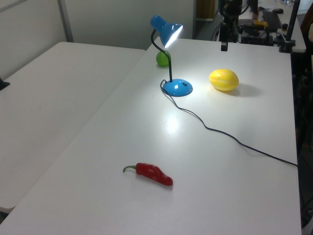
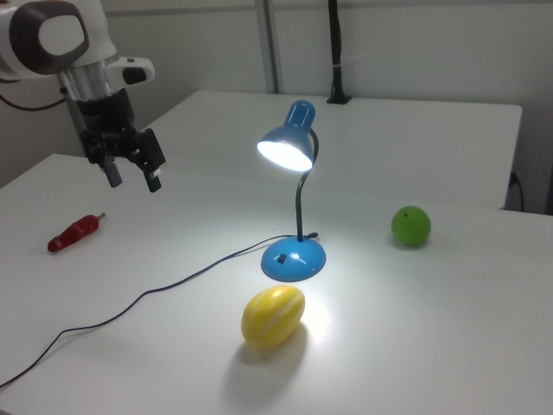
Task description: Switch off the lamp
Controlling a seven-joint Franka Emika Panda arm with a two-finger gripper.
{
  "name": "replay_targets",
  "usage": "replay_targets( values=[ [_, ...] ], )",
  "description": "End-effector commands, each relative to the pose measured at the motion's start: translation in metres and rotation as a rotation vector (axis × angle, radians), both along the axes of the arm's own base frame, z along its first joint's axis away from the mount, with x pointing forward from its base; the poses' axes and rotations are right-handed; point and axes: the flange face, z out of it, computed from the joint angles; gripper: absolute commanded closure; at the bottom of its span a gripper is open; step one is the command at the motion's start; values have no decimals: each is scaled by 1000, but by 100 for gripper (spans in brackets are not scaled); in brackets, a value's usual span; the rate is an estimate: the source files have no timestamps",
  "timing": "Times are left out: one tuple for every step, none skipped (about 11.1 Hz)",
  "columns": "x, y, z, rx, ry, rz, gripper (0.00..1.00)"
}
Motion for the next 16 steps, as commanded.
replay_targets(
  values=[
    [-7, 0, 0, 16, 51, -6, 0],
    [-7, -1, 1, 16, 49, -7, 0],
    [-7, -1, 1, 16, 48, -7, 0],
    [-7, -2, 1, 16, 49, -10, 0],
    [-7, -1, 1, 16, 49, -9, 0],
    [-7, -2, 2, 16, 48, -10, 0],
    [-7, -2, 2, 17, 46, -10, 0],
    [-6, -2, 2, 17, 43, -11, 0],
    [-6, -4, 2, 17, 43, -13, 0],
    [-6, -5, 4, 18, 39, -14, 0],
    [-5, -6, 5, 18, 36, -14, 0],
    [-5, -8, 5, 19, 33, -17, 6],
    [-5, -9, 5, 20, 36, -7, 29],
    [-4, -8, 4, 21, 36, -2, 68],
    [-3, -8, 3, 20, 38, -2, 100],
    [-3, -7, 2, 20, 39, 0, 100]
  ],
)
